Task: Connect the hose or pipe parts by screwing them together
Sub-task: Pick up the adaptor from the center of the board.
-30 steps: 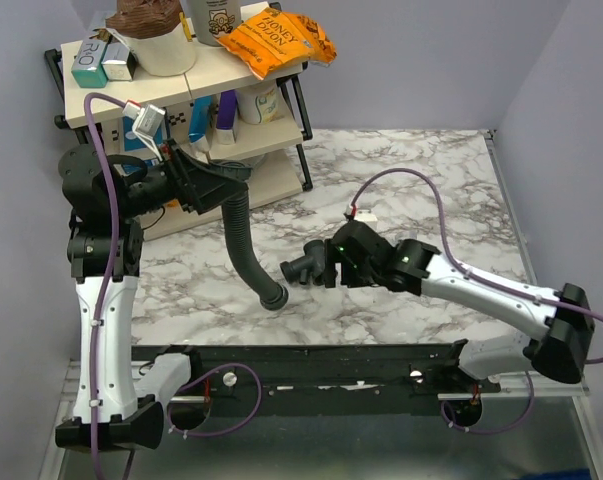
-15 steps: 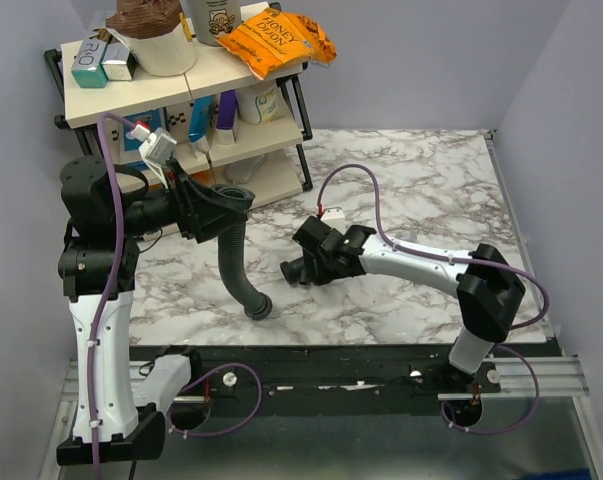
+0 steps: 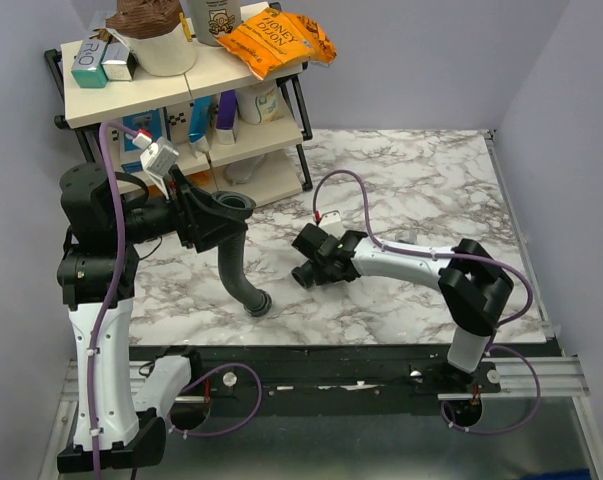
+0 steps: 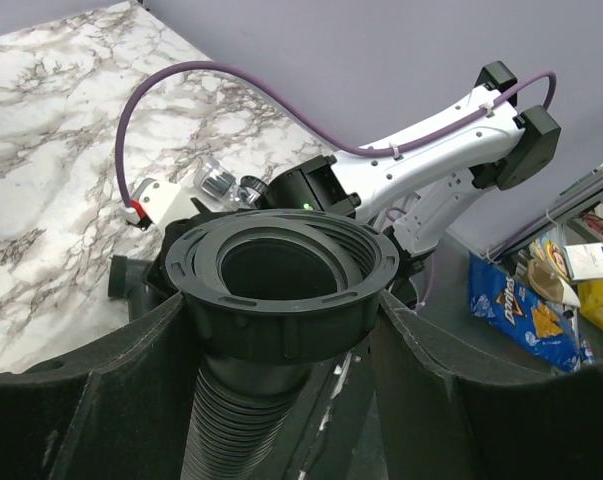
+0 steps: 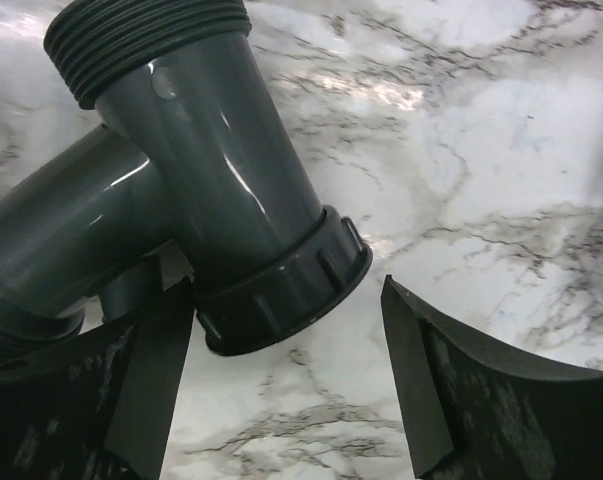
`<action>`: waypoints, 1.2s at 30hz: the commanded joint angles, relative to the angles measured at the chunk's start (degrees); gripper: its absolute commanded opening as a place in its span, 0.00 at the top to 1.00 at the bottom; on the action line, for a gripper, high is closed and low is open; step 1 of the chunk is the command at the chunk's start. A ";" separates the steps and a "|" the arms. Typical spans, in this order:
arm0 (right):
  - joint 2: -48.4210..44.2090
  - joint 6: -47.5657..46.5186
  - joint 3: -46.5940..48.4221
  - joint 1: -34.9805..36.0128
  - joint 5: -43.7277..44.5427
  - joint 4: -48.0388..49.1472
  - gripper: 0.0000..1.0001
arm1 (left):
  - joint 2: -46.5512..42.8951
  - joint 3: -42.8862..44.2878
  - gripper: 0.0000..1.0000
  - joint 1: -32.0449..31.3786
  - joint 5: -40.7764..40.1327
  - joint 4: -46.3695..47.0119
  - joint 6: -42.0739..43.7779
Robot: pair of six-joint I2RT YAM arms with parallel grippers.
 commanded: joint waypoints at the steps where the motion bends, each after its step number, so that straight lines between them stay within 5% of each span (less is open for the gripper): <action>1: -4.18 -1.64 -6.14 -0.33 6.71 -3.07 0.16 | -0.33 -1.27 1.00 0.45 2.07 1.13 0.52; 10: -9.11 0.29 -4.94 -2.62 10.32 -12.38 0.13 | -0.24 -3.03 1.00 0.45 2.68 4.20 -0.62; 22: -3.32 4.51 10.08 -2.53 1.62 -19.59 0.12 | -1.12 -4.26 1.00 0.36 3.13 5.70 -1.50; 36: 3.98 10.49 11.33 -1.92 -6.64 -17.05 0.34 | -1.30 -5.58 1.00 0.27 3.12 8.43 -3.00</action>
